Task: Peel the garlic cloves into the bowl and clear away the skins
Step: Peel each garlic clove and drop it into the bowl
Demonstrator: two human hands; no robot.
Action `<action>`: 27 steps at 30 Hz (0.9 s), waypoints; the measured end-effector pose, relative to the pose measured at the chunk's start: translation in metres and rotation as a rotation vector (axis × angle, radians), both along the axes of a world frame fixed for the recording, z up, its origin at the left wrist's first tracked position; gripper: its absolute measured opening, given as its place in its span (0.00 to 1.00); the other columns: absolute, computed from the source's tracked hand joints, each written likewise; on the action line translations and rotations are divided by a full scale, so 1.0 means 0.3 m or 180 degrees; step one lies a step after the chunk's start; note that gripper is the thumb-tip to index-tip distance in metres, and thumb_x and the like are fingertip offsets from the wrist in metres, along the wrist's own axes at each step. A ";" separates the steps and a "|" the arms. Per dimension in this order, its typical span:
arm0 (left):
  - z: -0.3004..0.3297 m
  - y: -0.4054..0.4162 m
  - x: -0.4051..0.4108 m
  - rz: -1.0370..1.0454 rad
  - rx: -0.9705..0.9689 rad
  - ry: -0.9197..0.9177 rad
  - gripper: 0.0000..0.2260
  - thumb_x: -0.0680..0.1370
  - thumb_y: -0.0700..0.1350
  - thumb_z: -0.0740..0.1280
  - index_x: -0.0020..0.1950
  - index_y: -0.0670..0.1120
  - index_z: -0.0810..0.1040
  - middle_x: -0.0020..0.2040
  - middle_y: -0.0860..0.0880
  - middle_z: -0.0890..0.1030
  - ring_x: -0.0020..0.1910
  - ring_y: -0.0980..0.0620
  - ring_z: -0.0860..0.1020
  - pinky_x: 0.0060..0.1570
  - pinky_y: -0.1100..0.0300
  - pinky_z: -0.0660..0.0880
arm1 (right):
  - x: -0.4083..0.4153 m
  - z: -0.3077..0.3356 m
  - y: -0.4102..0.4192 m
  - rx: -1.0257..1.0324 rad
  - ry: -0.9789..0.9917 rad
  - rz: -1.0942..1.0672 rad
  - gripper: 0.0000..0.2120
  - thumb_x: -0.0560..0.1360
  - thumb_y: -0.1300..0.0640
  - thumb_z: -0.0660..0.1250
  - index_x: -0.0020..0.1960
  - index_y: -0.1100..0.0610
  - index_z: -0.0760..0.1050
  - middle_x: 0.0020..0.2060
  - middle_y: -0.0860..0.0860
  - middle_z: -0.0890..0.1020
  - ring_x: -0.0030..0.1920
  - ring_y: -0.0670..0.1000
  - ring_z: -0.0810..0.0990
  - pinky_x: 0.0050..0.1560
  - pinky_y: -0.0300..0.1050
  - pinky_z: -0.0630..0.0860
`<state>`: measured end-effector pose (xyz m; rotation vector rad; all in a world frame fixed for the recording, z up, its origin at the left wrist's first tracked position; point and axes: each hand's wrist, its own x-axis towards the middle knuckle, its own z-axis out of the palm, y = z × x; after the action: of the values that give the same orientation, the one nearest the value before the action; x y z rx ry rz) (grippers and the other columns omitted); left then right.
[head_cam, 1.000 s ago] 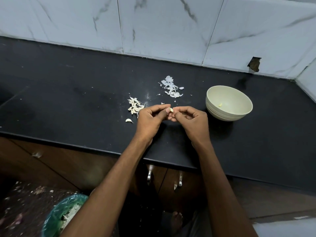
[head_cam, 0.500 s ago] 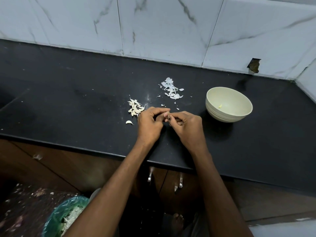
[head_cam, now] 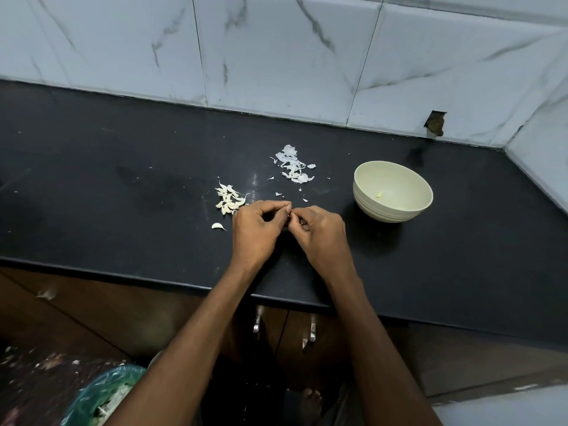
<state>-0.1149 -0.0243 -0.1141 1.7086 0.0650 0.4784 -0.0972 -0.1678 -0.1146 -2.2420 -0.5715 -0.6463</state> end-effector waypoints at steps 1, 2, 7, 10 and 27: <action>0.000 0.001 0.000 -0.0008 -0.0001 0.0009 0.06 0.76 0.45 0.75 0.51 0.47 0.89 0.46 0.53 0.88 0.47 0.52 0.87 0.55 0.45 0.82 | 0.001 0.000 0.000 -0.0005 -0.0002 -0.0013 0.09 0.77 0.56 0.67 0.46 0.59 0.84 0.37 0.55 0.83 0.35 0.55 0.82 0.38 0.56 0.81; -0.001 0.002 0.000 -0.0020 -0.0011 0.0025 0.07 0.76 0.47 0.75 0.51 0.48 0.89 0.46 0.53 0.88 0.47 0.52 0.87 0.55 0.44 0.82 | 0.002 0.000 -0.002 0.0011 0.0005 -0.0006 0.09 0.78 0.55 0.67 0.47 0.58 0.84 0.38 0.55 0.84 0.35 0.55 0.83 0.39 0.56 0.81; 0.001 0.007 0.000 -0.0065 -0.0220 0.0115 0.08 0.76 0.47 0.75 0.52 0.46 0.89 0.46 0.51 0.88 0.47 0.50 0.88 0.56 0.43 0.82 | 0.005 0.002 -0.010 0.0144 0.0036 0.0164 0.09 0.79 0.56 0.70 0.54 0.56 0.87 0.43 0.53 0.87 0.39 0.51 0.85 0.42 0.55 0.83; 0.002 0.003 -0.001 -0.0049 -0.0279 0.0134 0.07 0.76 0.46 0.75 0.52 0.46 0.89 0.45 0.50 0.88 0.47 0.49 0.88 0.56 0.43 0.83 | 0.003 0.007 -0.009 0.0057 -0.0022 0.0155 0.08 0.79 0.58 0.70 0.54 0.57 0.86 0.43 0.54 0.86 0.40 0.52 0.85 0.43 0.55 0.82; 0.038 0.000 -0.009 -0.0578 -0.1497 0.0159 0.07 0.78 0.33 0.73 0.54 0.31 0.84 0.44 0.38 0.86 0.42 0.47 0.84 0.49 0.56 0.83 | -0.001 0.018 -0.013 0.1349 0.0743 0.0326 0.02 0.77 0.62 0.74 0.46 0.58 0.86 0.38 0.49 0.88 0.39 0.51 0.88 0.44 0.56 0.86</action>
<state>-0.1177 -0.0242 -0.1028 1.2504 0.0528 0.2586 -0.0975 -0.1718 -0.1092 -1.8433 -0.3867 -0.4010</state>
